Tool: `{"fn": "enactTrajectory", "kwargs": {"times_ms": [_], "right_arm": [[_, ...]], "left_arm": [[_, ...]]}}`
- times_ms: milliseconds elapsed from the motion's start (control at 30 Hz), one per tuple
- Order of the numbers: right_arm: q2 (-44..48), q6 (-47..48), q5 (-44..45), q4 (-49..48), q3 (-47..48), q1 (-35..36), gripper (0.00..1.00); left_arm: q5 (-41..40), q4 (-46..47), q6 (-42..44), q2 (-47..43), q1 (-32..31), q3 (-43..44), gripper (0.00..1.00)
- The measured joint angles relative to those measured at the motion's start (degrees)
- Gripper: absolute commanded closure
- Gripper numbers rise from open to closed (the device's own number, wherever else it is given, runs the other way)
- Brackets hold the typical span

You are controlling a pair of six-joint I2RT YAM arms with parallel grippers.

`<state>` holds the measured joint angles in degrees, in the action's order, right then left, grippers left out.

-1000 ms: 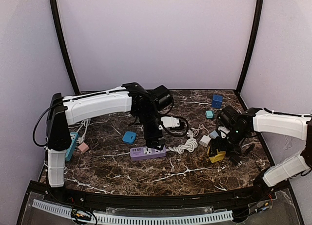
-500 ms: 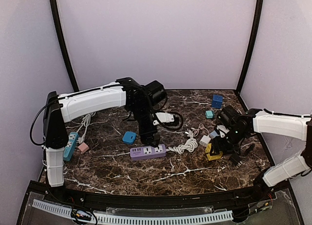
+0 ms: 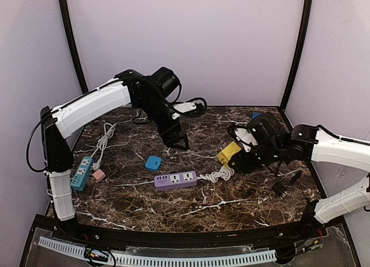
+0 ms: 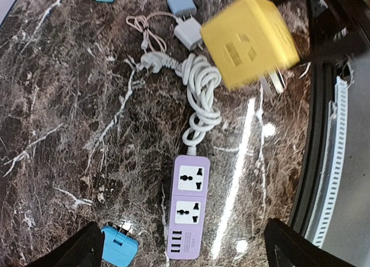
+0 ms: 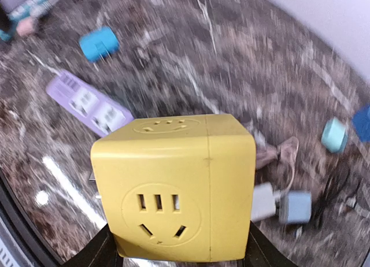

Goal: Insert the plug
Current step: Pick up the plug from the center of the board.

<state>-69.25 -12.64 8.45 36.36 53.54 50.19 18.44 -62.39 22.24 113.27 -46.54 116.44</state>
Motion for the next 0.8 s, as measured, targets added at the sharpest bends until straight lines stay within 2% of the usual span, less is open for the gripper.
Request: {"fn": "enactTrajectory", "kwargs": {"times_ms": [133, 300, 467, 633, 800], "right_arm": [[2.8, 16.1, 10.1, -17.8, 0.8, 11.3, 1.0], [-4.1, 30.2, 15.9, -33.3, 3.9, 13.1, 1.0], [-8.9, 36.5, 17.6, -40.9, 6.4, 13.7, 1.0], [-9.4, 40.4, 18.6, -42.8, 6.7, 14.6, 1.0], [-9.3, 41.9, 17.6, -44.7, 6.7, 15.6, 1.0]], "left_arm": [[5.4, 0.7, -4.5, -1.9, 1.7, 4.4, 0.01], [13.0, 2.0, -9.5, -4.3, 1.6, 8.9, 0.01], [15.2, 2.3, -11.6, -5.6, 1.4, 9.4, 0.01], [12.5, 4.1, -12.6, -5.6, 1.8, 7.8, 0.12], [9.2, 5.2, -12.5, -5.6, 1.8, 7.1, 0.09]]}}
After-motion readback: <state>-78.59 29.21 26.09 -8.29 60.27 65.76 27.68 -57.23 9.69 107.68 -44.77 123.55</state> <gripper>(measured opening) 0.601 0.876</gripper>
